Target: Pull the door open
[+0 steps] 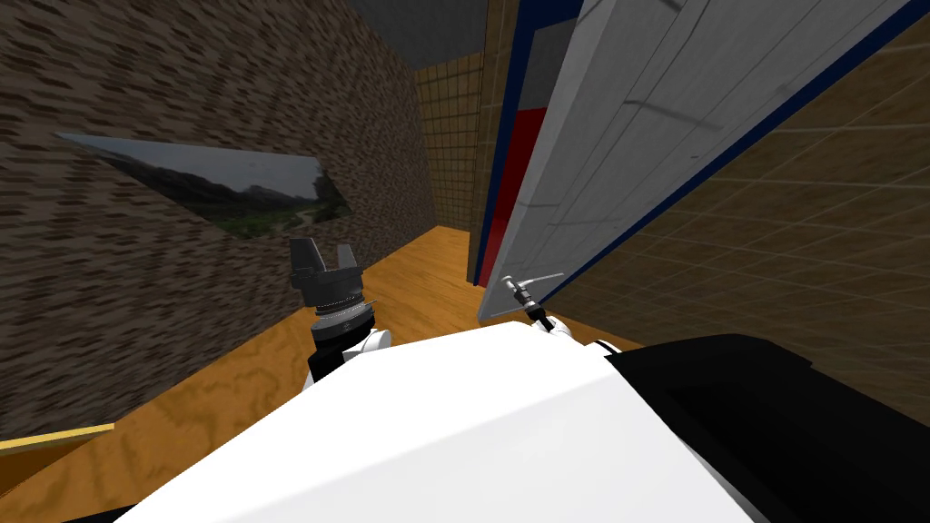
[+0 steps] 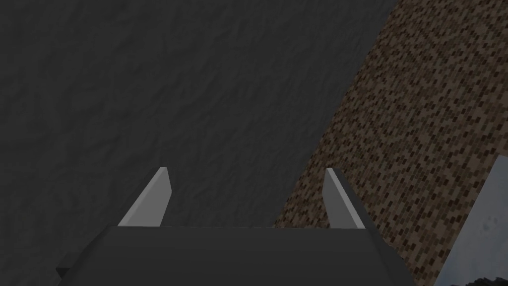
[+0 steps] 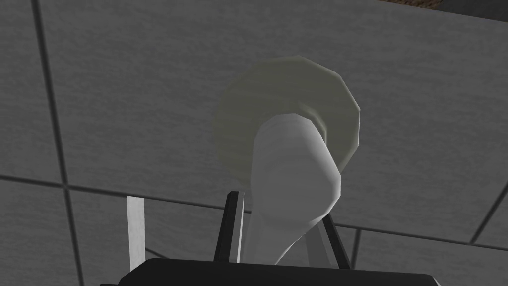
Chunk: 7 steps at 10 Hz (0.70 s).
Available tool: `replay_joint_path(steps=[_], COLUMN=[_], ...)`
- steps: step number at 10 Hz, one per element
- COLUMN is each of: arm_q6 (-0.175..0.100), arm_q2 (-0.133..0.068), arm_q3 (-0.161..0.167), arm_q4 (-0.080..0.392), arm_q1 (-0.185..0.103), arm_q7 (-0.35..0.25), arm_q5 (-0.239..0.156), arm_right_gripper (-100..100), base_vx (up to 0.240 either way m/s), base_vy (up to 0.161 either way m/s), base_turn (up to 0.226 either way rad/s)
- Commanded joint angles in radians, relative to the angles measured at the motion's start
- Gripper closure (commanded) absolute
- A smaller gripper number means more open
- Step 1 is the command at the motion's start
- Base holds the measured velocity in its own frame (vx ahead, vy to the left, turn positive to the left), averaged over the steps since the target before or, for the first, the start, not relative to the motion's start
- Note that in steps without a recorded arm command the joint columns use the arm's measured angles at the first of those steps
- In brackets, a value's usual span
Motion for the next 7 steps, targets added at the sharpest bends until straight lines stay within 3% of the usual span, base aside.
replay_joint_path(steps=[1, 7], arm_q6=[-0.037, -0.125], arm_q2=[-0.012, -0.047], arm_q3=[0.005, 0.015], arm_q4=[0.013, 0.043], arm_q1=[0.014, 0.053], arm_q7=[-0.008, -0.033], arm_q5=[0.001, -0.001], arm_right_gripper=[100, 100], base_vx=[-0.227, -0.16], base_vy=[-0.108, -0.069], base_turn=[0.207, 0.126])
